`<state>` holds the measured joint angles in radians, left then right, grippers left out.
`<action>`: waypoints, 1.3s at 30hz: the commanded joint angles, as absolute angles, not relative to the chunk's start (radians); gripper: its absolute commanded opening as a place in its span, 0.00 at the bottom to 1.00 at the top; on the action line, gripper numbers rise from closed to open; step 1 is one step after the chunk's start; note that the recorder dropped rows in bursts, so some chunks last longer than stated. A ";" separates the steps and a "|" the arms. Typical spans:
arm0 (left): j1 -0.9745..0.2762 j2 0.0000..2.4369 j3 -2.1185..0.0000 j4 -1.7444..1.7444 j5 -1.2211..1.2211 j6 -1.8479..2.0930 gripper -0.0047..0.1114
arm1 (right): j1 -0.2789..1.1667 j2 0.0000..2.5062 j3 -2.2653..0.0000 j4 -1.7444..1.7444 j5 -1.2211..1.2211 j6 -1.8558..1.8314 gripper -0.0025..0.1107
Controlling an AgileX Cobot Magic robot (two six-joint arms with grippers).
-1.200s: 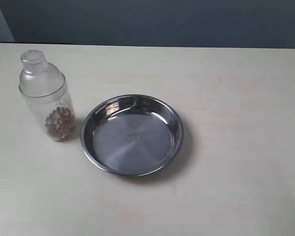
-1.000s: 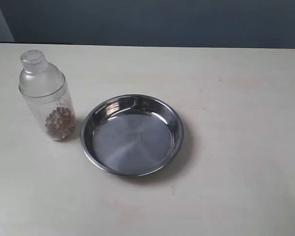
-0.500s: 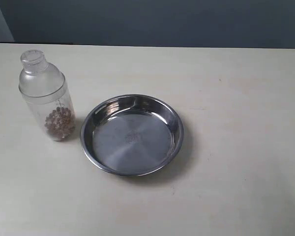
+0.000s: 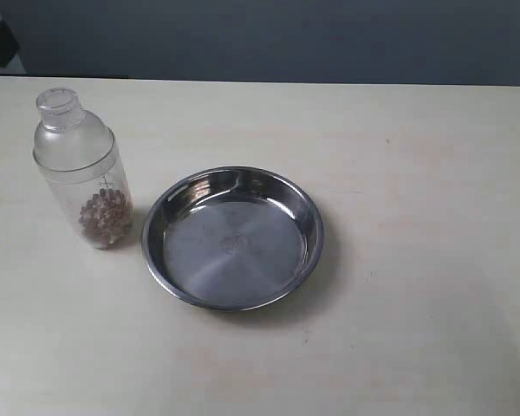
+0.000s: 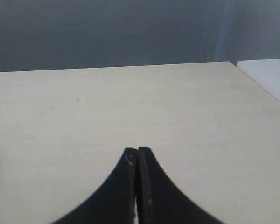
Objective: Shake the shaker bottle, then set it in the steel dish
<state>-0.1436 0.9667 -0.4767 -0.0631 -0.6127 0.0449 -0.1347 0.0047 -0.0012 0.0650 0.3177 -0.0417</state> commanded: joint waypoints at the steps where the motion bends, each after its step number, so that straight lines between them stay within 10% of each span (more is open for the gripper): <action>1: -0.107 1.005 -0.484 -0.010 -0.609 0.030 0.95 | -0.138 0.000 0.000 0.066 0.305 -0.044 0.01; 39: 0.000 1.943 -0.387 0.246 -1.221 -0.197 0.94 | -0.138 0.000 0.000 0.066 0.305 -0.044 0.01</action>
<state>-0.0020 1.9259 -0.3901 0.2487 -1.2106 -0.2159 -0.1347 0.0047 -0.0012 0.0650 0.3177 -0.0417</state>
